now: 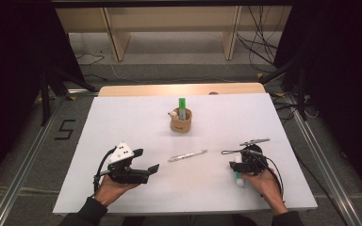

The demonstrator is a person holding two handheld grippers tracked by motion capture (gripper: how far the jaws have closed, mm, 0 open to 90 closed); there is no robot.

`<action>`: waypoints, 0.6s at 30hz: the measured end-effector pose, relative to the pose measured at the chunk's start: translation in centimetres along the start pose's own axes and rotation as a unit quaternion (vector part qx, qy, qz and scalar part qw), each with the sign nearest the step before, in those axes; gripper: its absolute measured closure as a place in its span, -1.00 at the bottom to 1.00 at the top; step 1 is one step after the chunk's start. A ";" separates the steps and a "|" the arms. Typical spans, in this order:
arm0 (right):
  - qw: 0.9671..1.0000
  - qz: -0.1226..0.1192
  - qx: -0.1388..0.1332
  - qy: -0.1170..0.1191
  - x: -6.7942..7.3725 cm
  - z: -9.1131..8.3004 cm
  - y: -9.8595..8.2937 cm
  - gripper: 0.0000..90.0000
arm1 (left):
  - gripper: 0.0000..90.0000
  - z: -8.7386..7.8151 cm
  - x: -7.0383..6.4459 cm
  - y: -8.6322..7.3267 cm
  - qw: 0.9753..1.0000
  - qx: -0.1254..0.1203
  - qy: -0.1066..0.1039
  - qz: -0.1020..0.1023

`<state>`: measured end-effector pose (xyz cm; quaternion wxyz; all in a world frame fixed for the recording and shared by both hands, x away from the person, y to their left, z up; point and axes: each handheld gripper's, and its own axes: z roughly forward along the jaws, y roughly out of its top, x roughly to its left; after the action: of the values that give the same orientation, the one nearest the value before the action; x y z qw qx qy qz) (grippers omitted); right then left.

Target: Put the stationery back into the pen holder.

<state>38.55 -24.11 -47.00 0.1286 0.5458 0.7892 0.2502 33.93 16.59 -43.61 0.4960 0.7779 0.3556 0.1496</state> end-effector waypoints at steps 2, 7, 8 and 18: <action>1.000 0.000 0.000 -0.003 0.0 0.0 0.0 0.03 | -0.66 0.0 0.0 0.0 1.000 0.000 0.000 0.000; 1.000 0.000 0.000 -0.009 0.0 0.0 0.0 0.14 | -0.66 0.0 0.0 0.0 1.000 0.000 0.000 0.000; 1.000 0.001 0.000 -0.010 0.0 0.0 0.0 0.15 | -0.66 0.0 0.0 0.0 1.000 0.000 0.000 0.000; 1.000 0.018 0.008 -0.018 0.0 -0.1 0.2 0.44 | -0.66 0.1 -0.1 0.0 1.000 0.003 -0.002 0.003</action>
<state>38.67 -24.04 -46.80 0.1342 0.5655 0.7787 0.2363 33.89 16.45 -43.67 0.4941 0.7806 0.3528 0.1488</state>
